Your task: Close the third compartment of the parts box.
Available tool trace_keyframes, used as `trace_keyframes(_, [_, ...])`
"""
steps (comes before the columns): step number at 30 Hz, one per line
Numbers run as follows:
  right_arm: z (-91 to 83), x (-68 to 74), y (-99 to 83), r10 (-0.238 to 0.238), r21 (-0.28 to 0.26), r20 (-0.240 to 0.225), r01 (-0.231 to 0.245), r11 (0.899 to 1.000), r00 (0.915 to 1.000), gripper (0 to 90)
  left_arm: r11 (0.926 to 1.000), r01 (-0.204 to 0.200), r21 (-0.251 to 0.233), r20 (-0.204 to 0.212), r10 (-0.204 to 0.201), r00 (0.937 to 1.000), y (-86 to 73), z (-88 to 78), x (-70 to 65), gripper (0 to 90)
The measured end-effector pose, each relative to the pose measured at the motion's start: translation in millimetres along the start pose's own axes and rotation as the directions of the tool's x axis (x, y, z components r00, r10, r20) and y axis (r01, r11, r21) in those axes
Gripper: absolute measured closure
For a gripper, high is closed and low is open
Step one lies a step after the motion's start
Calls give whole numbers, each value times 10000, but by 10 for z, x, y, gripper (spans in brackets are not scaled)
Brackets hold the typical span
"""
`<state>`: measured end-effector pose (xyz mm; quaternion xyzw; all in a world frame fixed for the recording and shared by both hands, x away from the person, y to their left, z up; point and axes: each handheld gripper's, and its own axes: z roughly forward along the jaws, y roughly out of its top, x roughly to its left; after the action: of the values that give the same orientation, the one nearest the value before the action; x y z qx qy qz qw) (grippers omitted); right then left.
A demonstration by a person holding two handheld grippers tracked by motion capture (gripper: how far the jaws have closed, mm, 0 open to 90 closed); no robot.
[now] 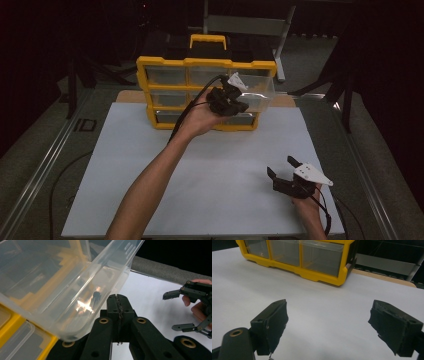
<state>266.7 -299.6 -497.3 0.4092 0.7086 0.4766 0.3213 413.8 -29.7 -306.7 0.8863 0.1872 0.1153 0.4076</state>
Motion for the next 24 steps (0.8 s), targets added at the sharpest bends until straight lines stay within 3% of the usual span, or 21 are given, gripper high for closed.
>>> trace_keyframes(24, [-13,-9,1,17,-16,59,-17,10000,10000,146,9998,105,-160,-310,-110,9995,68,87,-26,900])
